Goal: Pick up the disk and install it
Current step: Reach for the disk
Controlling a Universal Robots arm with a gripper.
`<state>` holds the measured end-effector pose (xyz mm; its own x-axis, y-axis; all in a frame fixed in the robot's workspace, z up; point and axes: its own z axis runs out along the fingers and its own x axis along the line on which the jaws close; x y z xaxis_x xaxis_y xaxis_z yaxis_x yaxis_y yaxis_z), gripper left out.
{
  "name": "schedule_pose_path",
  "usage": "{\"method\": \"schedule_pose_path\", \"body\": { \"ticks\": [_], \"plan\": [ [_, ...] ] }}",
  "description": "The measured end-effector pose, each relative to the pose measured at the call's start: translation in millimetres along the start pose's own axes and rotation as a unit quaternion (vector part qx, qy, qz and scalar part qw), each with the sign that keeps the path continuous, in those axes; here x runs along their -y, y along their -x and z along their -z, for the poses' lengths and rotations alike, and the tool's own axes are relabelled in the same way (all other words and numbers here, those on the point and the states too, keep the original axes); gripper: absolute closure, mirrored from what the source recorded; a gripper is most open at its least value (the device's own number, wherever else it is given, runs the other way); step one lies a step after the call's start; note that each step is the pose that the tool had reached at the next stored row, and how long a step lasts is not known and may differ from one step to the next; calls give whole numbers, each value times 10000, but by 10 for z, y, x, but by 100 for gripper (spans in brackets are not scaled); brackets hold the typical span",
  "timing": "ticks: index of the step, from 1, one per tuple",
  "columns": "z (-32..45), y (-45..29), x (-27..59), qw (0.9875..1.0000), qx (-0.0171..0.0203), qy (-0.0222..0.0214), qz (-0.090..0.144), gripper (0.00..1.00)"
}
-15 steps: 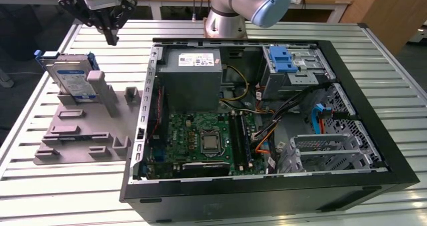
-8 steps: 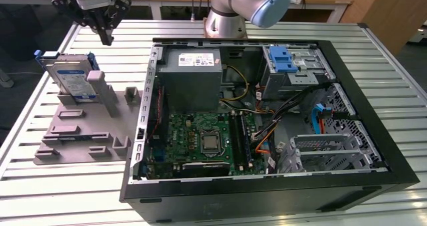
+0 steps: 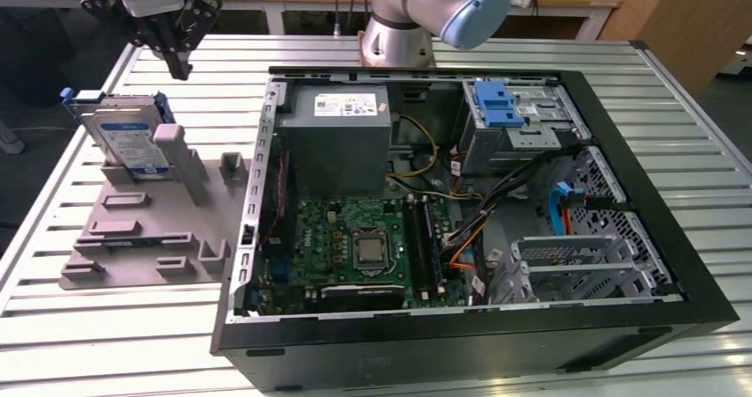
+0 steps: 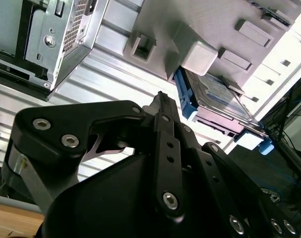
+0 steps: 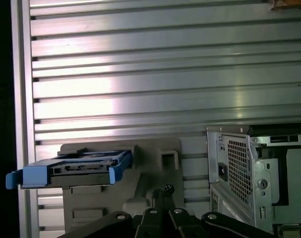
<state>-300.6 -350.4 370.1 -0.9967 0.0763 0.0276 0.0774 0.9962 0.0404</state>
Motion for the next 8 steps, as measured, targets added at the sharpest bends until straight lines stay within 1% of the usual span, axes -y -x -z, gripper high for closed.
{"method": "schedule_pose_path", "body": {
  "ticks": [3,8],
  "plan": [
    [0,-21,2,10000,0,0,0,89],
    [-1,-27,2,10000,0,0,0,89]
  ]
}}
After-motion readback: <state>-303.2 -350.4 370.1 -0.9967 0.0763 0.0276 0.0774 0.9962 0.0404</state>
